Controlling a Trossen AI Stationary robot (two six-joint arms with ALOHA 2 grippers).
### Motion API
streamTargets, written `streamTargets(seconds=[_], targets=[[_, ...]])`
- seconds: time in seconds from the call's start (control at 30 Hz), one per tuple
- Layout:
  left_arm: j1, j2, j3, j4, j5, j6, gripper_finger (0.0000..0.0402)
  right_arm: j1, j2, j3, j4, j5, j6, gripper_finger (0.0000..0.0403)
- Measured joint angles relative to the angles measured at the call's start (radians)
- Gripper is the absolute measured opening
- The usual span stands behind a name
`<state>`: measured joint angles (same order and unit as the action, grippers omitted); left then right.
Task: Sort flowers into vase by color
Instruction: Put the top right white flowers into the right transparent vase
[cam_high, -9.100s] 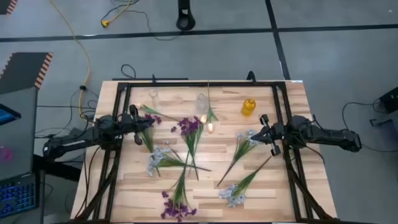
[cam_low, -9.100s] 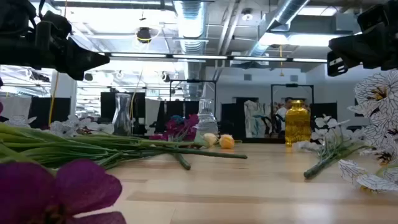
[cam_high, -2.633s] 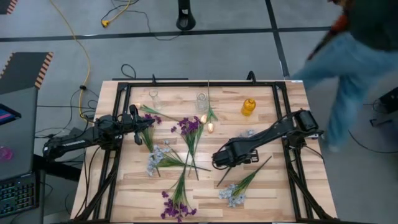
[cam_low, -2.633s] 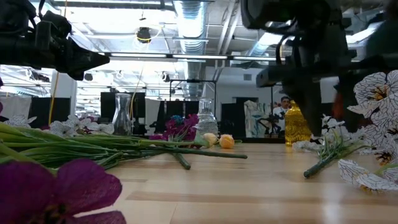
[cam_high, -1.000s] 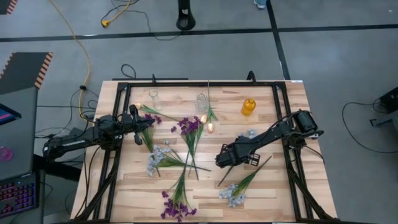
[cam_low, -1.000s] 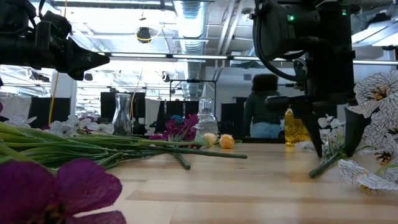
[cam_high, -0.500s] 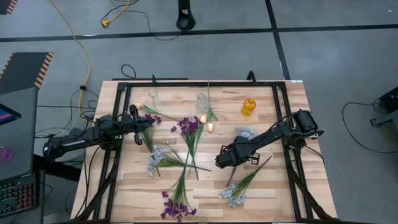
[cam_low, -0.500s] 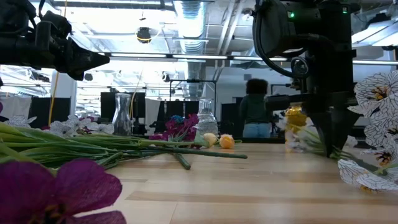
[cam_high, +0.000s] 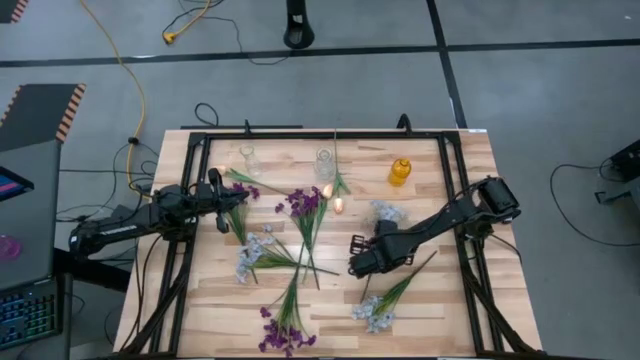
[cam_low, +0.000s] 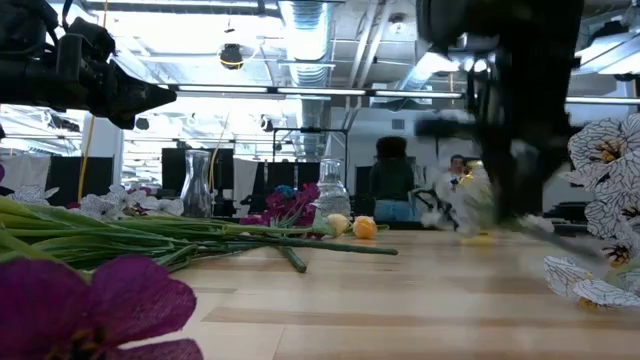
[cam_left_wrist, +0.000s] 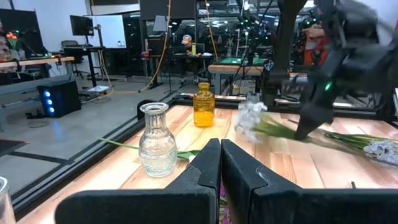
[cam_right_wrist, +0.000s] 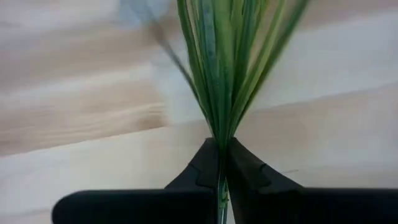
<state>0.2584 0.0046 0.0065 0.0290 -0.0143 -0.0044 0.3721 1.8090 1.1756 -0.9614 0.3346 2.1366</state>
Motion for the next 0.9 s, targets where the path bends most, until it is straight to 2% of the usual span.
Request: streamTargets(seconds=[0.23,0.37,0.53,0.67,0.9], targets=[[0.000,0.000,0.000,0.000,0.000,0.000,0.0000,0.028,-0.084,0.063,0.018,0.295,-0.115,0.0041],[0.000,0.000,0.000,0.000,0.000,0.000,0.0000,0.017,-0.112,0.086,0.107,0.485,-0.310,0.0041],[0.000,0.000,0.000,0.000,0.000,0.000,0.0000,-0.032,-0.137,0.090,0.324,0.668,-0.633,0.0041],[0.000,0.000,0.000,0.000,0.000,0.000,0.0000,-0.100,-0.137,0.090,0.524,0.732,-0.945,0.0041],[0.000,0.000,0.000,0.000,0.000,0.000,0.0000,-0.238,-0.137,0.090,0.857,0.740,-1.448,0.0041]])
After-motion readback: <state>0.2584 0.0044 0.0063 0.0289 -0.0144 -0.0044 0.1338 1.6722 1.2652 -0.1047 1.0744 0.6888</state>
